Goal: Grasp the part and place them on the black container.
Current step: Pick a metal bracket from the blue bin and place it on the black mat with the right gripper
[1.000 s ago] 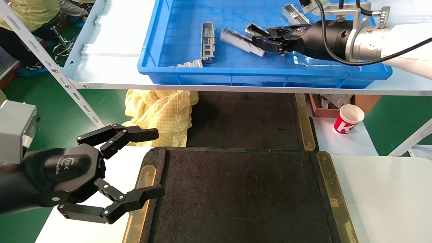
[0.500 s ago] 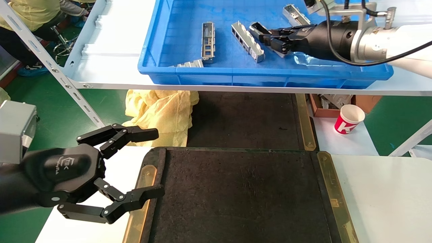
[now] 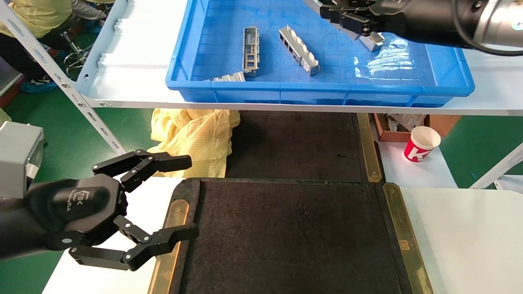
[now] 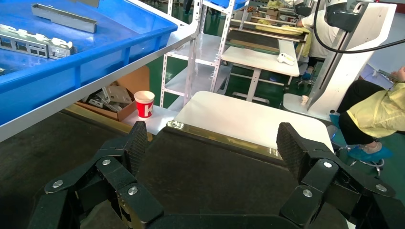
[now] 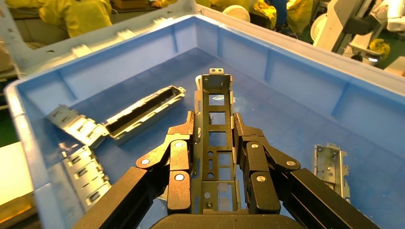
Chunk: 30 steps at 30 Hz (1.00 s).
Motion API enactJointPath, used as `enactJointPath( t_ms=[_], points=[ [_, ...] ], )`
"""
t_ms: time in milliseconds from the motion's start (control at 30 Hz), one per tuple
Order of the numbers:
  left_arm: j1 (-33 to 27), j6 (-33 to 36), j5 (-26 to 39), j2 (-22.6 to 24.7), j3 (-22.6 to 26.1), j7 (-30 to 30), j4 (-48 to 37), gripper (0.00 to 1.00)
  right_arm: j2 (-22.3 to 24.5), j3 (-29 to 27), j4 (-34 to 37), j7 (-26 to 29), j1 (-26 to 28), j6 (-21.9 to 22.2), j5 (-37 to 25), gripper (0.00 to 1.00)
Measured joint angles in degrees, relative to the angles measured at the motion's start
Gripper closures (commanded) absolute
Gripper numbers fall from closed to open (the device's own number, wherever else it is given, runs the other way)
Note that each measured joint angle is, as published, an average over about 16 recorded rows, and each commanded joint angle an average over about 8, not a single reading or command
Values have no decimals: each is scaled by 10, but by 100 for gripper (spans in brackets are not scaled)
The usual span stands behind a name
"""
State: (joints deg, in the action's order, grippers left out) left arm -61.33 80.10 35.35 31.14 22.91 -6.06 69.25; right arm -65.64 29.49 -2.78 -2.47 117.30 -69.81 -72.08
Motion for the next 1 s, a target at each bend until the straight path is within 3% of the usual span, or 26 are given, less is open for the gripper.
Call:
enactJointPath(
  t_ms=[367, 600, 767, 1000],
  points=[
    [0, 0, 0, 0, 0, 0, 0, 0, 36, 7, -20, -27, 5, -132, -4, 100],
    [0, 0, 0, 0, 0, 0, 0, 0, 61, 32, -94, -38, -23, -204, 9, 100],
    [0, 0, 0, 0, 0, 0, 0, 0, 92, 69, -196, -32, -66, -222, 45, 100],
    [0, 0, 0, 0, 0, 0, 0, 0, 133, 128, -337, -25, -129, -211, 102, 100]
  ],
)
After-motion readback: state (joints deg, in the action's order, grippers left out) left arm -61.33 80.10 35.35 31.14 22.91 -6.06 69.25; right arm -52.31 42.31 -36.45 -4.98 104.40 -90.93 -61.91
